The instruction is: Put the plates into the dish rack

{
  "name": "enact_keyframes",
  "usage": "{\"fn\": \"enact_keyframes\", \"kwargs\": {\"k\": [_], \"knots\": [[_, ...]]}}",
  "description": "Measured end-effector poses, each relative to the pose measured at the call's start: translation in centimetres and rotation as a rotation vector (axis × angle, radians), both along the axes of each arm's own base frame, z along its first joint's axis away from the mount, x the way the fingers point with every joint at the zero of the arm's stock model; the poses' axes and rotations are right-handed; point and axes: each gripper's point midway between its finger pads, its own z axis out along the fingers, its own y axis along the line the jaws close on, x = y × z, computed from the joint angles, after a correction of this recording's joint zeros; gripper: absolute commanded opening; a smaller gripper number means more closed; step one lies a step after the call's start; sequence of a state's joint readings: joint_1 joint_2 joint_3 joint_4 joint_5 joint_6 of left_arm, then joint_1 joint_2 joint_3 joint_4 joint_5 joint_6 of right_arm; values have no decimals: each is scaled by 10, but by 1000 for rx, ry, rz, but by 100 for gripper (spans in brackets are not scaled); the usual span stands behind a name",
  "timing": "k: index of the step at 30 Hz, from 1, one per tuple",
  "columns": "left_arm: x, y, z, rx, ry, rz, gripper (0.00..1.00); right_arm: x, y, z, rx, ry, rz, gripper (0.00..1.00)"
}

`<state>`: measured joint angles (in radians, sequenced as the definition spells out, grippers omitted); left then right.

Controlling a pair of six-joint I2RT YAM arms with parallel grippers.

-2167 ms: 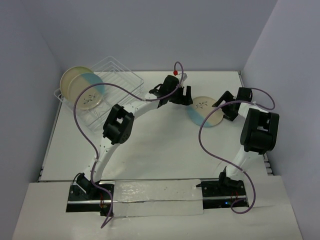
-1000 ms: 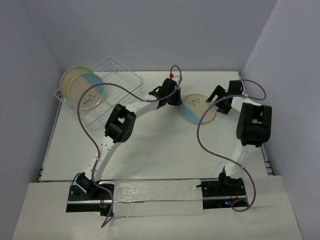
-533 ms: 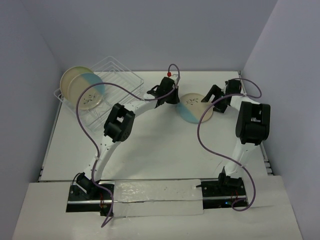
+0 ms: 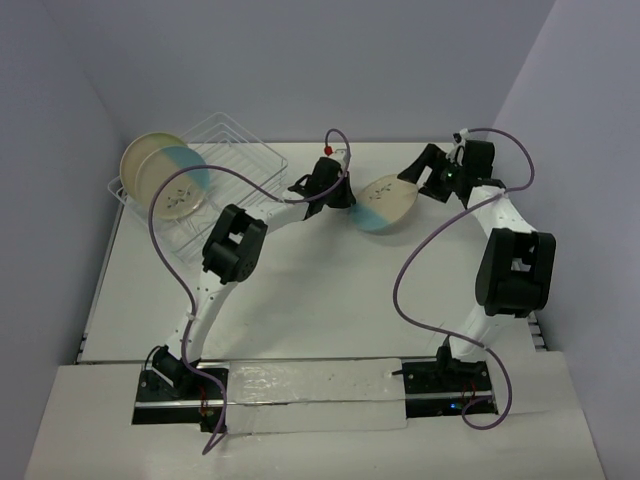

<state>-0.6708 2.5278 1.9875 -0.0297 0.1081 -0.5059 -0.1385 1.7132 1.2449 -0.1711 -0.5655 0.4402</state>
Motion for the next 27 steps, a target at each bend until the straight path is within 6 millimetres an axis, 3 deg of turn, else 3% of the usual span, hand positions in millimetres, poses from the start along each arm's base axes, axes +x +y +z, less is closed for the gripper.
{"fn": "enact_keyframes", "kwargs": {"k": [4,11,18,21,24,25,27], "knots": [[0,1,0,-10,3,8,0,3,3,3,6,-11,-8,95],[-1,2,1,-17,2,12,0,9,0,-13,-10,25,-55,83],[-3,2,0,-28,12,18,0,6,36,-31,32,93,-16,77],[-4,2,0,-30,17,16,0,7,46,-27,58,89,-7,68],[-5,2,-1,-30,21,13,0,8,49,-25,77,90,-12,46],[-6,2,0,-31,22,12,0,8,48,-26,75,91,-19,34],[-7,3,-1,-30,25,10,0,8,48,-28,79,101,-33,24]]}}
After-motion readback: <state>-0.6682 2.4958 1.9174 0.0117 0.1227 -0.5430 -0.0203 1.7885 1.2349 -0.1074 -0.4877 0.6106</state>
